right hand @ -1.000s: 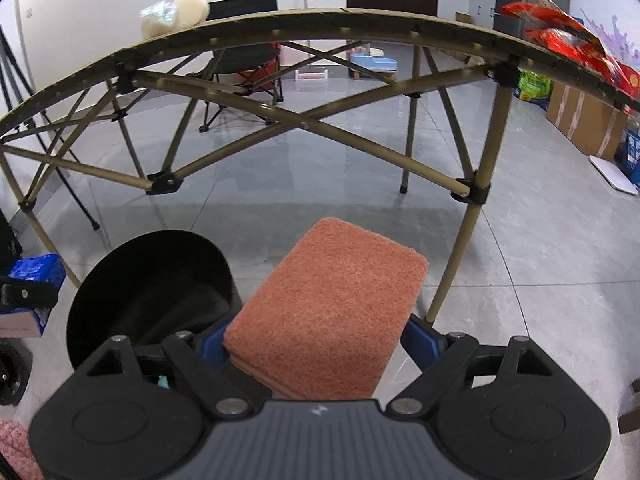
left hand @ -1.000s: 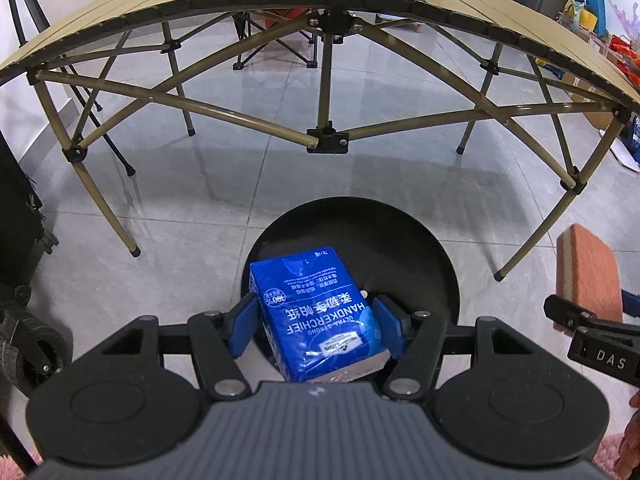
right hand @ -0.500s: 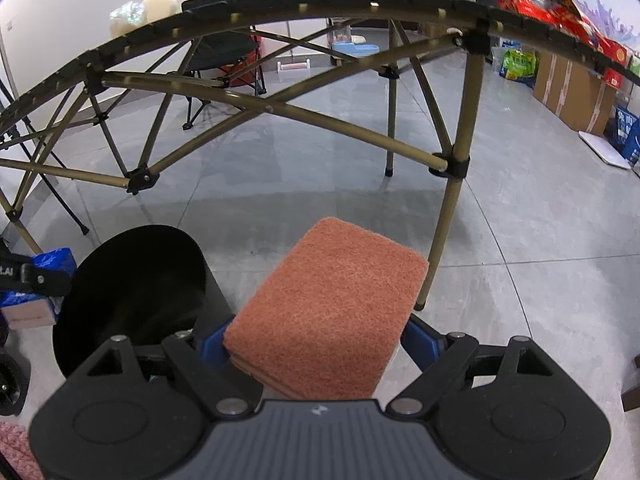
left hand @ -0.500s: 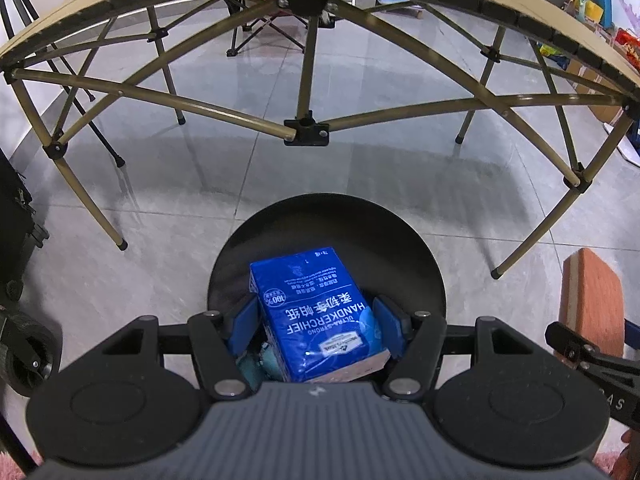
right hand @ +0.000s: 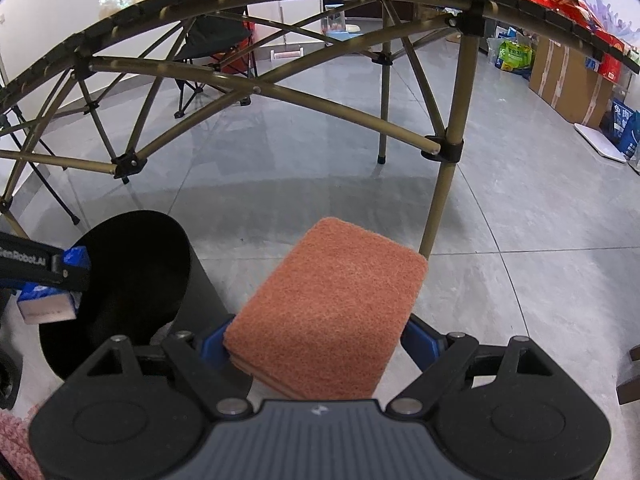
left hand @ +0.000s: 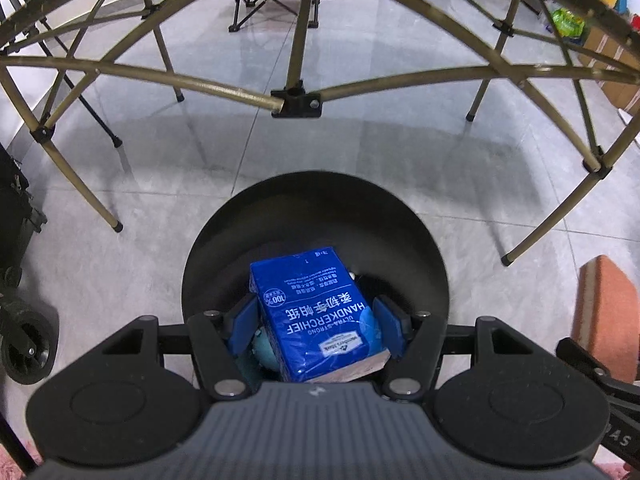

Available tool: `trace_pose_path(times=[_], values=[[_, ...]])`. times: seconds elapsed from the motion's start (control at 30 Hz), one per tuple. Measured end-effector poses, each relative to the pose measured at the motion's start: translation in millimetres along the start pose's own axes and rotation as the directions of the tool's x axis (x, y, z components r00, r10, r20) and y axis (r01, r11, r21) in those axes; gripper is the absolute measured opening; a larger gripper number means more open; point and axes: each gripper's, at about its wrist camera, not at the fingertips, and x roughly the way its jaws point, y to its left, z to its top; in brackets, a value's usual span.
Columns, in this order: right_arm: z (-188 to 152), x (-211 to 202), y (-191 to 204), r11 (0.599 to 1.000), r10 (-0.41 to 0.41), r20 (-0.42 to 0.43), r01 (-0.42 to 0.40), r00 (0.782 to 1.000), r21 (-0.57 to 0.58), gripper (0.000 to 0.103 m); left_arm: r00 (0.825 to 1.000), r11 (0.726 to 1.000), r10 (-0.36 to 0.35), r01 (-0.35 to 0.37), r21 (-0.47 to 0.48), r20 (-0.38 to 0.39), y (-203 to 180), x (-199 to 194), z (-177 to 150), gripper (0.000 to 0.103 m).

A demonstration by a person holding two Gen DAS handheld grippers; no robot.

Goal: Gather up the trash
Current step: 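Open the left gripper to drop the blue tissue pack into the bin, then move the right gripper holding the sponge block over the black bin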

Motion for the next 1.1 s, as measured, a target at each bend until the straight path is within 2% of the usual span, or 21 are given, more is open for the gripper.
trace_pose_path(times=[0.63,0.67,0.73,0.77,0.8,1.1], values=[[-2,2,0,1.0,-0.004,-0.013,0.004,1.0,0.0,0.086,0.999,1.0,0.007,-0.007,-0.004,-0.046,0,12,-3,0.067],[-2,2,0,1.0,-0.005,-0.012,0.005,1.0,0.0,0.086,0.999,1.0,0.008,-0.009,-0.004,-0.049,0,12,-3,0.07],[-3,2,-1,1.0,-0.006,-0.011,0.006,1.0,0.0,0.086,0.999,1.0,0.014,-0.014,-0.009,-0.051,1,12,-3,0.085],[-3,2,-1,1.0,-0.006,-0.011,0.006,1.0,0.0,0.086,0.999,1.0,0.013,-0.014,-0.014,-0.05,1,12,-3,0.098],[-3,3,-1,1.0,-0.007,-0.012,0.007,1.0,0.0,0.086,0.999,1.0,0.013,-0.013,-0.02,-0.046,2,11,-3,0.103],[-3,2,-1,1.0,-0.006,-0.01,0.006,1.0,-0.003,0.086,0.998,0.999,0.034,-0.035,-0.024,-0.044,4,11,-3,0.103]])
